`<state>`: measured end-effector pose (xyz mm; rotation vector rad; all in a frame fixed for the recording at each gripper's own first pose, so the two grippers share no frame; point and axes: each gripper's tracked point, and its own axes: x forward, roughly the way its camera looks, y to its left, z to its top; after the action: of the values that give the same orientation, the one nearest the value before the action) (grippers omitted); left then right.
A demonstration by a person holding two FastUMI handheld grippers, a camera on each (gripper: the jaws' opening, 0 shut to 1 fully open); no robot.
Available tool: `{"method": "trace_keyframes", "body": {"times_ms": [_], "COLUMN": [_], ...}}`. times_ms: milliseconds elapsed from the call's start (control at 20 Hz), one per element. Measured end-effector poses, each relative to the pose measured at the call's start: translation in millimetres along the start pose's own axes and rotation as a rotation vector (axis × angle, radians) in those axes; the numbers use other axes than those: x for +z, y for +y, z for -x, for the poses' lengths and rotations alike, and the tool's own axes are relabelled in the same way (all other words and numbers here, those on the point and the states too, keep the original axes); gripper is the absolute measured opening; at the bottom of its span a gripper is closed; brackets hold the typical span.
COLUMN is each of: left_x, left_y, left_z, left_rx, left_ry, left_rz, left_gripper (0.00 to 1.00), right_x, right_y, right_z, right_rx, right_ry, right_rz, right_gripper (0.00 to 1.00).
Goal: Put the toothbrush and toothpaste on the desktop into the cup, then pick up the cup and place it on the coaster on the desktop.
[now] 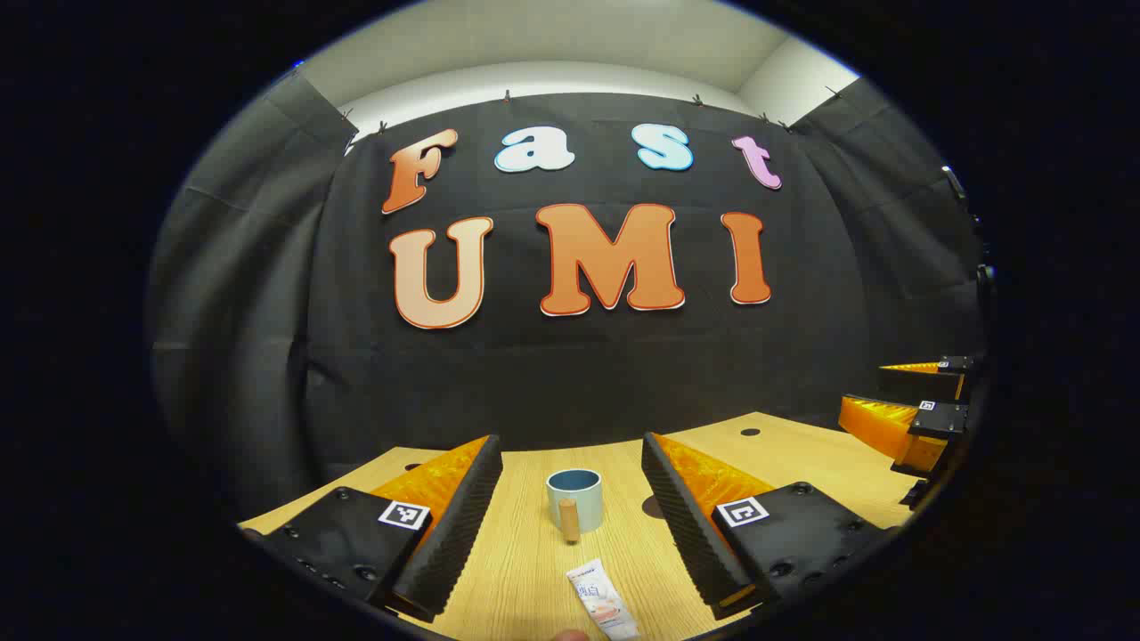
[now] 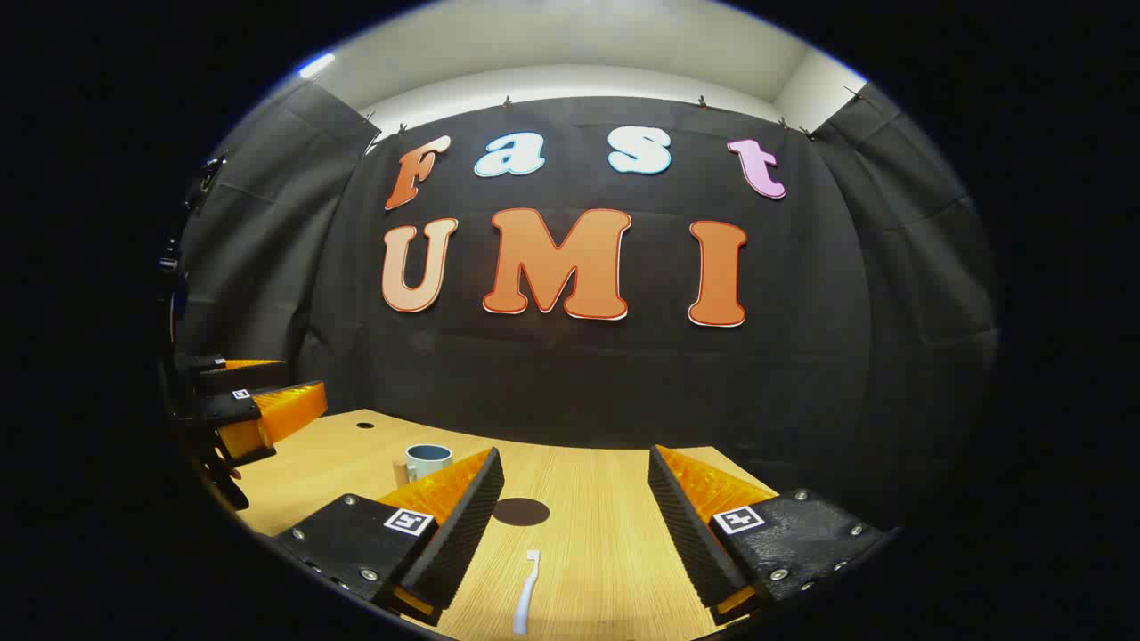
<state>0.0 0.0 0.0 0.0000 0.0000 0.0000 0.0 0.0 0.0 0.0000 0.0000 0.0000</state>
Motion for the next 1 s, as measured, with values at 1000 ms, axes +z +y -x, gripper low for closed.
{"method": "trace_keyframes", "body": {"times_ms": [1000], "left_x": [-3.8], "left_y": [-21.6], "left_z": [-16.1], "left_rx": [-0.057], "left_ry": [0.105], "left_rz": [-0.02], "left_gripper": [1.0], "right_x": [-37.4], "right_y": [11.5], "right_z": [-13.1], "right_rx": [0.132], "right_ry": [0.244], "right_rz": [-0.088], "right_gripper": [0.98]}}
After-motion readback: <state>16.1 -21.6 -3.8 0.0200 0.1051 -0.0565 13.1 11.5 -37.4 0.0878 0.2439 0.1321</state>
